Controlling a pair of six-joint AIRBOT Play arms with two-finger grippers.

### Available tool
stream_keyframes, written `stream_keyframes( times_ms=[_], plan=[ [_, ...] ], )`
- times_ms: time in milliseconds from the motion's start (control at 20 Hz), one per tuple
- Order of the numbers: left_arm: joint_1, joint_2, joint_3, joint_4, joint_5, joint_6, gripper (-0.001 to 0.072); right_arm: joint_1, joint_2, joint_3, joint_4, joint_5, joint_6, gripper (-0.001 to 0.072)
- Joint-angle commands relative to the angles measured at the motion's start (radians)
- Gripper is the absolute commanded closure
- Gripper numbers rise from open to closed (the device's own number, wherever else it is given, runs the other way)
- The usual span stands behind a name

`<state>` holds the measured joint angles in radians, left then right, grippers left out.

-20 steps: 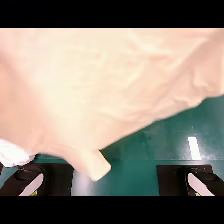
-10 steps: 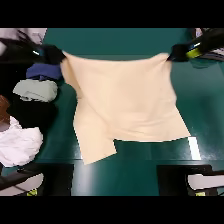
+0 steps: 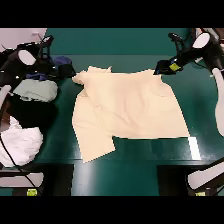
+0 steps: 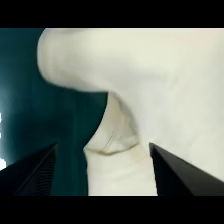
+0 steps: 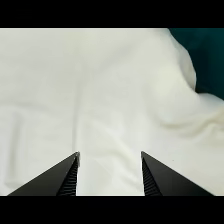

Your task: Fold the shirts.

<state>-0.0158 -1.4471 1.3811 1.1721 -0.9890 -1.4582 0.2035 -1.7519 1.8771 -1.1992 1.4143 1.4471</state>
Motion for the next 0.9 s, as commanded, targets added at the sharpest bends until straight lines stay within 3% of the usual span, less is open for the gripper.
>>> stream_keyframes(
  times_ms=[0,350,700,750,800,850],
  plan=[
    [0.061,0.095,-0.090,0.072,-0.213,-0.005,0.0046,-0.048,0.108,-0.063,0.001,0.079,-0.045,0.0282],
    [0.009,0.317,-0.628,-0.027,-0.132,0.000,0.0045,-0.133,0.413,-0.441,0.003,0.031,-0.045,0.0283],
    [-0.117,0.319,-0.748,-0.163,0.020,0.000,0.0048,-0.189,0.570,-0.650,0.000,-0.005,-0.043,0.0283],
    [-0.117,0.319,-0.747,-0.165,0.019,0.000,0.0211,-0.209,0.590,-0.676,0.000,-0.001,-0.043,0.0283],
    [-0.117,0.319,-0.747,-0.163,0.021,0.000,0.0441,-0.238,0.612,-0.711,0.000,0.000,-0.043,0.0283],
    [-0.117,0.320,-0.746,-0.161,0.028,0.000,0.0604,-0.270,0.632,-0.750,-0.001,0.002,-0.043,0.0283]
  ],
)
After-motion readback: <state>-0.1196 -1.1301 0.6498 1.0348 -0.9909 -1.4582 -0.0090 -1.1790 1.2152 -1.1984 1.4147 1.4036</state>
